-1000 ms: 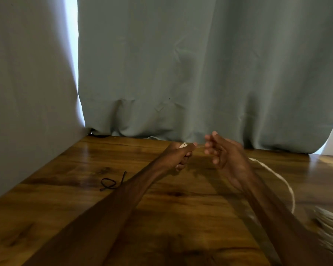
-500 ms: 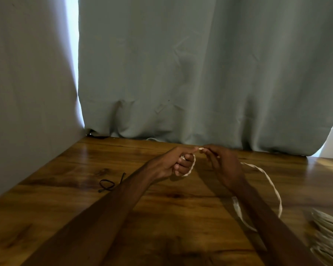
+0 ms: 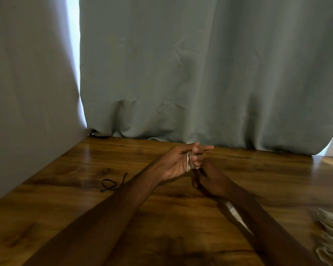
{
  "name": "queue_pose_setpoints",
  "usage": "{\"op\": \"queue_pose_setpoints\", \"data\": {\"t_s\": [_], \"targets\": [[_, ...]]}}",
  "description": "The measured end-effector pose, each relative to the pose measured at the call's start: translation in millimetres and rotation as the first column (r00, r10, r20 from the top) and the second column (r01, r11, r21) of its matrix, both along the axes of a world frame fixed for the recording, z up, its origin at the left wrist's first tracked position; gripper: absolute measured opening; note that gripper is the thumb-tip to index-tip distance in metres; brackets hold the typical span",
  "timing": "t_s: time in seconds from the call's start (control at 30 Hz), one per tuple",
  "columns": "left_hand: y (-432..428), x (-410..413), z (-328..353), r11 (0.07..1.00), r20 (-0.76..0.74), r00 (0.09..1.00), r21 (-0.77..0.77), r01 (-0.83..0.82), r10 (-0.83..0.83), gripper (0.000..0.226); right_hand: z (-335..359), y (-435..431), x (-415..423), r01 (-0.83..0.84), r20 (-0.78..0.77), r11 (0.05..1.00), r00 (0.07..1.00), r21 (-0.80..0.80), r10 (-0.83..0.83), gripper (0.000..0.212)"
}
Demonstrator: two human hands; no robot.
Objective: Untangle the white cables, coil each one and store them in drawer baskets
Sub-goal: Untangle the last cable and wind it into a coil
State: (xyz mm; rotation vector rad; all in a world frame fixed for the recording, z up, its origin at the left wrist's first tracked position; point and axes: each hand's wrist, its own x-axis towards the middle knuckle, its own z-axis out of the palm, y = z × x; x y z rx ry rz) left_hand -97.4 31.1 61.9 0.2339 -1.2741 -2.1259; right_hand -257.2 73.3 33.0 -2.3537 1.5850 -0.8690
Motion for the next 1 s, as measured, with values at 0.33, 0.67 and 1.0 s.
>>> {"op": "queue_pose_setpoints", "data": {"t_s": [0.33, 0.67, 1.0], "targets": [[-8.3, -14.0, -7.7, 0.891, -0.174, 0.89, 0.264, -0.371, 0.422, 0.022, -4.6, 6.7, 17.5, -0.117, -0.138, 0.992, 0.983, 0.038, 0.122, 0.028], [-24.3, -9.0, -32.8, 0.53, 0.127, 0.56, -0.541, -0.653, 0.819, 0.018, 41.0, 28.0, 10.0, -0.037, 0.029, 0.998, 0.999, -0.054, 0.039, 0.024], [-11.7, 2.1, -17.6, 0.645, 0.248, 0.641, -0.57, -0.509, 0.726, 0.028, 59.8, 34.9, -5.6, -0.08, 0.659, 0.987, 0.751, 0.138, -0.031, 0.031]]}}
